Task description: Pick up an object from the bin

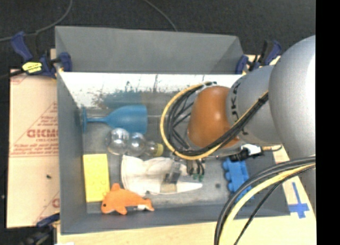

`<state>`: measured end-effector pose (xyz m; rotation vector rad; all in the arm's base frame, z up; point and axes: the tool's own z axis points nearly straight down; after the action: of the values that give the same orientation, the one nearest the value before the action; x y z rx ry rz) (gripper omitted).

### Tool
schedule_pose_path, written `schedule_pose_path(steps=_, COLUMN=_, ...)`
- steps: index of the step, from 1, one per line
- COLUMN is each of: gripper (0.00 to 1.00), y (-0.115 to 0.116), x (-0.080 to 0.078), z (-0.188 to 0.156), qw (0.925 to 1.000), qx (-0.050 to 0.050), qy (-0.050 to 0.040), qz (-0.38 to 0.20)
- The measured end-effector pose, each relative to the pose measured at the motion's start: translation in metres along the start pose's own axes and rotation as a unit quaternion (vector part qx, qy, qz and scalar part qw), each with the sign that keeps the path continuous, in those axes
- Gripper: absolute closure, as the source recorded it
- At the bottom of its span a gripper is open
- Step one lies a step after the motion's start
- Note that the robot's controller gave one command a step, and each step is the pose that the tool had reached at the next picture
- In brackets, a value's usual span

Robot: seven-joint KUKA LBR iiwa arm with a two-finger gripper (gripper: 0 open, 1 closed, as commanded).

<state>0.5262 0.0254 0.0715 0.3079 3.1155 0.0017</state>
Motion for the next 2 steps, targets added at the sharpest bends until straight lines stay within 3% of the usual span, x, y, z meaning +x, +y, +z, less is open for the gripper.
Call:
schedule_pose_path(steps=1, gripper=1.0, y=0.0, x=0.0, z=0.0, qw=1.0, qx=0.0, qy=0.0, qz=-0.001)
schedule_pose_path(steps=2, gripper=1.0, y=-0.003, x=-0.016, z=-0.073, qw=1.0, qx=-0.001, qy=-0.005, qz=0.0)
